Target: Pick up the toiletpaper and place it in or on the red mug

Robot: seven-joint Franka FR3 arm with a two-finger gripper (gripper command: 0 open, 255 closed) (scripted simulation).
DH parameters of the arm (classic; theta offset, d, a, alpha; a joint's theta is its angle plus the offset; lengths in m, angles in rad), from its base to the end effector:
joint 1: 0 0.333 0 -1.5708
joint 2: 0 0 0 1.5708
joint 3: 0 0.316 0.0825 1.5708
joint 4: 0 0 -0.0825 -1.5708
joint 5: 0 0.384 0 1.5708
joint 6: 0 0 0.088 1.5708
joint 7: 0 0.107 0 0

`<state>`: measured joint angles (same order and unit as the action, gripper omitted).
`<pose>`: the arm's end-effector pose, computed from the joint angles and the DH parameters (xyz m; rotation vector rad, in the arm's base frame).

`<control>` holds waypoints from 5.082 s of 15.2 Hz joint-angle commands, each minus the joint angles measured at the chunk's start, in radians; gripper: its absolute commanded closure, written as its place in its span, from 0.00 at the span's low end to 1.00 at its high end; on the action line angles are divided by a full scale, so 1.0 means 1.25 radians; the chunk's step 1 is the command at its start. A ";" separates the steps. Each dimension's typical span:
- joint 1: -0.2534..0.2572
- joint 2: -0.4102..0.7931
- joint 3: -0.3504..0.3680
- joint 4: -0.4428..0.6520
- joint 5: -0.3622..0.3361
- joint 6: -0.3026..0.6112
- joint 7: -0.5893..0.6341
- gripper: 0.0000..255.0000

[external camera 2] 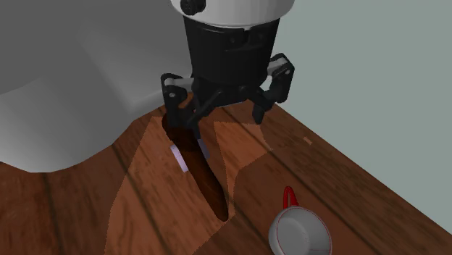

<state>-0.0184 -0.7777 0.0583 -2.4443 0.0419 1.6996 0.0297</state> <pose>0.3185 0.0205 0.5569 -3.1395 0.0166 -0.0506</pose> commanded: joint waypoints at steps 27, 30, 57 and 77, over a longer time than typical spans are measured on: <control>-0.095 0.748 -0.241 0.100 0.754 -0.094 0.150 0.00; -0.095 0.748 -0.241 0.100 0.754 -0.094 0.150 0.00; -0.031 0.512 -0.177 -0.015 0.665 0.104 0.415 0.00; -0.082 0.557 0.210 0.016 -0.047 0.514 1.518 0.00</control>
<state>-0.1211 -0.0815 0.3202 -2.4243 -0.0167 2.3416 1.9267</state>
